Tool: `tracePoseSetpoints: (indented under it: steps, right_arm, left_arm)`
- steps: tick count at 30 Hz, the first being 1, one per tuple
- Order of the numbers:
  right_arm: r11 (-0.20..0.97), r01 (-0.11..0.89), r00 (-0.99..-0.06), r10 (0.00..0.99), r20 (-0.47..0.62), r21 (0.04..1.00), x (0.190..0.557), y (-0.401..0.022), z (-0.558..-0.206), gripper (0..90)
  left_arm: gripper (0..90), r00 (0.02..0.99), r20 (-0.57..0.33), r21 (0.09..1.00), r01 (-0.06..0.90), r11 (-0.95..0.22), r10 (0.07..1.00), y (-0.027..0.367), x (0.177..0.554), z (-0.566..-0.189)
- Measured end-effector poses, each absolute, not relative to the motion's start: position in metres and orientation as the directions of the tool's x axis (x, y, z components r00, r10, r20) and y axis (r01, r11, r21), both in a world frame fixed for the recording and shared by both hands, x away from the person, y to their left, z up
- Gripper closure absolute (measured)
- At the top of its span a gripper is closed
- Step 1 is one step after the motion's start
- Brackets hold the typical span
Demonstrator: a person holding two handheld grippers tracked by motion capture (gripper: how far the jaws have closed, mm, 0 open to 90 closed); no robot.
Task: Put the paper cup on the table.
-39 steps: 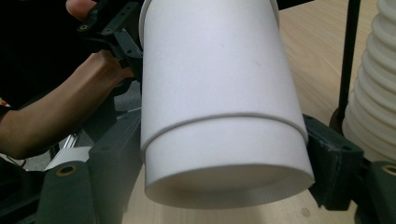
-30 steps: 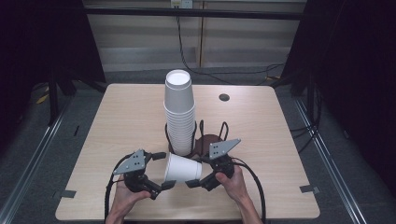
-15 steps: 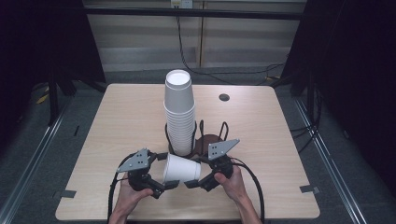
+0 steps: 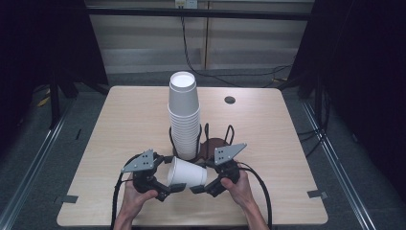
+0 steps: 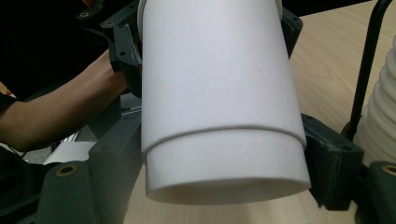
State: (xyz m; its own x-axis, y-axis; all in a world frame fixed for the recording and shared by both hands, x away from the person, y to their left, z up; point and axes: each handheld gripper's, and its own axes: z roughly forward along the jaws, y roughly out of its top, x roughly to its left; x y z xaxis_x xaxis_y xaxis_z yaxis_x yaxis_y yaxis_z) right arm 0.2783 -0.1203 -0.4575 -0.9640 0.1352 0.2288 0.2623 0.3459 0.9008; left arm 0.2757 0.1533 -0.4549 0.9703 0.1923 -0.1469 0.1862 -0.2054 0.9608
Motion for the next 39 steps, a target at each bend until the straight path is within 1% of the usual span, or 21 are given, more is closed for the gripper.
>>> tracePoseSetpoints:
  steps: [7,15,20,22,25,28,34,39]
  right_arm:
    - [0.338,0.258,-0.965,0.137,0.224,0.905,0.279,-0.121,-0.459,20.5]
    - [0.319,0.249,-0.966,0.148,0.212,0.914,0.277,-0.121,-0.461,19.3]
    - [0.299,0.244,-0.965,0.174,0.199,0.923,0.275,-0.122,-0.462,15.2]
    - [0.289,0.246,-0.962,0.19,0.196,0.925,0.274,-0.123,-0.463,12.9]
    - [0.271,0.248,-0.956,0.222,0.19,0.93,0.272,-0.125,-0.466,12.7]
    - [0.258,0.245,-0.945,0.277,0.171,0.934,0.269,-0.126,-0.468,12.6]
    - [0.215,0.238,-0.937,0.307,0.165,0.947,0.267,-0.13,-0.466,12.6]
    - [0.184,0.236,-0.918,0.364,0.157,0.954,0.263,-0.135,-0.467,12.7]
  left_arm:
    - [9.2,0.973,-0.141,0.961,0.179,-0.212,0.183,0.155,0.275,-0.452]
    - [10.1,0.974,-0.129,0.96,0.169,-0.222,0.186,0.155,0.273,-0.451]
    - [10.1,0.973,-0.125,0.955,0.171,-0.241,0.194,0.155,0.271,-0.451]
    - [10.1,0.972,-0.127,0.957,0.173,-0.231,0.2,0.156,0.271,-0.451]
    - [10.0,0.967,-0.125,0.952,0.179,-0.247,0.221,0.158,0.273,-0.45]
    - [10.0,0.964,-0.124,0.946,0.187,-0.264,0.236,0.16,0.273,-0.451]
    - [10.0,0.955,-0.132,0.945,0.202,-0.256,0.267,0.169,0.275,-0.449]
    - [10.0,0.947,-0.134,0.939,0.215,-0.267,0.293,0.177,0.275,-0.448]
